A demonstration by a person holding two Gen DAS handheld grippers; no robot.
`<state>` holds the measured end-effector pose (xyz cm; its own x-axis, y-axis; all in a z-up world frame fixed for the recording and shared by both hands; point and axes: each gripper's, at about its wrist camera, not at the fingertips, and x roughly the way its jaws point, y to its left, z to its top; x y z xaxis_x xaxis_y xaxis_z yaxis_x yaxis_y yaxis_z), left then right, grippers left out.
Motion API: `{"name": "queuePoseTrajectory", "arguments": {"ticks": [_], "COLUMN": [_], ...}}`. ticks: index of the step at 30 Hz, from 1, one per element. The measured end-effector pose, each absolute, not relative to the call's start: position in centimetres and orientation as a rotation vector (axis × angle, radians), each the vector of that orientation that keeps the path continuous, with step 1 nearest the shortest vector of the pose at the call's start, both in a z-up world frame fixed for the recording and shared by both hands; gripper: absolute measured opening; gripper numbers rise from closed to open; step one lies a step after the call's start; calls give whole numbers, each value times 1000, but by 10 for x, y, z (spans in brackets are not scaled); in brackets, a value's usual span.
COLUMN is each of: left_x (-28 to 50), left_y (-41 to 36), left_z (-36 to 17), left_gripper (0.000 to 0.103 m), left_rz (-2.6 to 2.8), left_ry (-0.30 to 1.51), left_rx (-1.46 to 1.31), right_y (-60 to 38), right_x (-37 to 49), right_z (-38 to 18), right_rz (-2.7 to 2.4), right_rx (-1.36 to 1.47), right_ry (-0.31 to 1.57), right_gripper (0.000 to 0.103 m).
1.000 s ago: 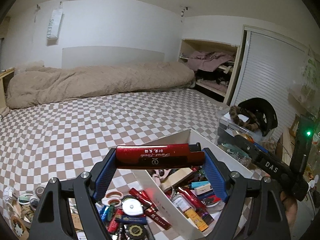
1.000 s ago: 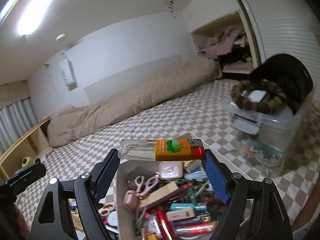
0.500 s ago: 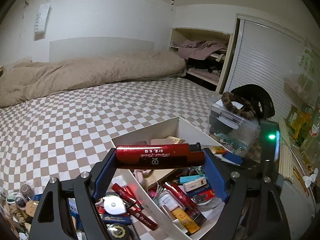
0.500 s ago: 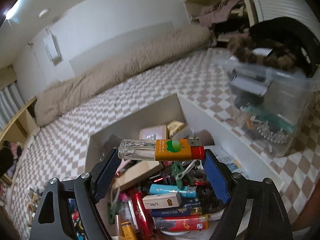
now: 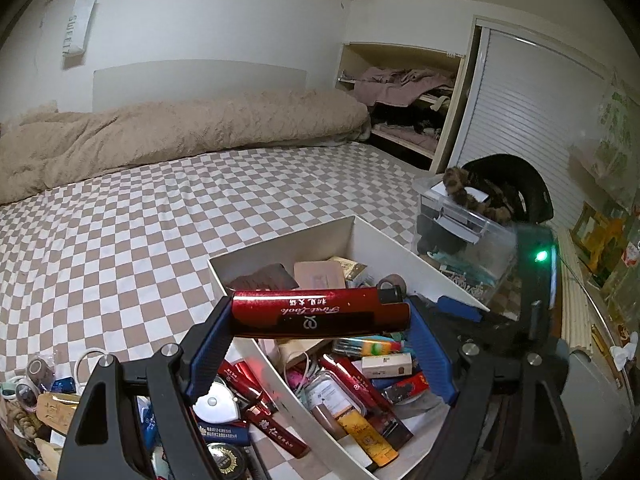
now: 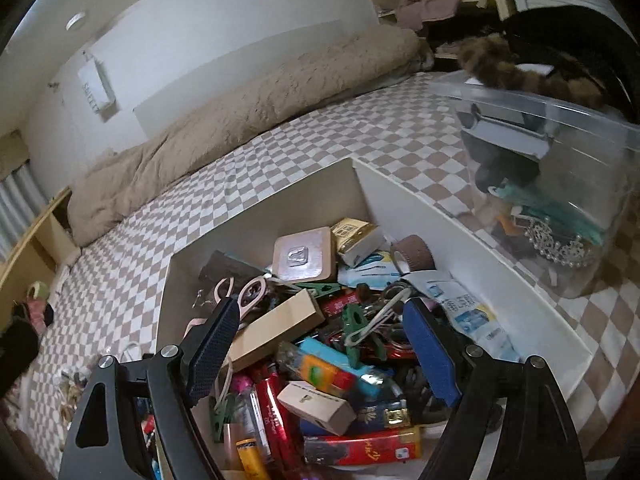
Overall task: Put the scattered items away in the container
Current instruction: 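Carry the red case and clear lighter up over the SHOES box with both tools, then open the right tool to drop the clear lighter into the box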
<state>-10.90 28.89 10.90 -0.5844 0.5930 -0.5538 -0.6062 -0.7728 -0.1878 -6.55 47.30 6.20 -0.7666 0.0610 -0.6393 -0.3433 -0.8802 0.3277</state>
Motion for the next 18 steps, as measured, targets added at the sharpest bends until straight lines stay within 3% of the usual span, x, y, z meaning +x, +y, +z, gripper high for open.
{"name": "queuePoseTrajectory", "arguments": {"ticks": [7,18], "left_x": [-108,-102], "left_y": [298,330], "left_z": [87,43], "left_gripper": [83,83], "left_rz": [2273,2158], "left_ry": [75,312], "left_rx": [-861,-962], "right_y": [481,482], "right_x": [-47,-46], "right_z": [74,72], "right_rz": [2705,2706], "right_rx": [-870,-869], "right_ry": [709,716], "right_gripper": [84,84]}}
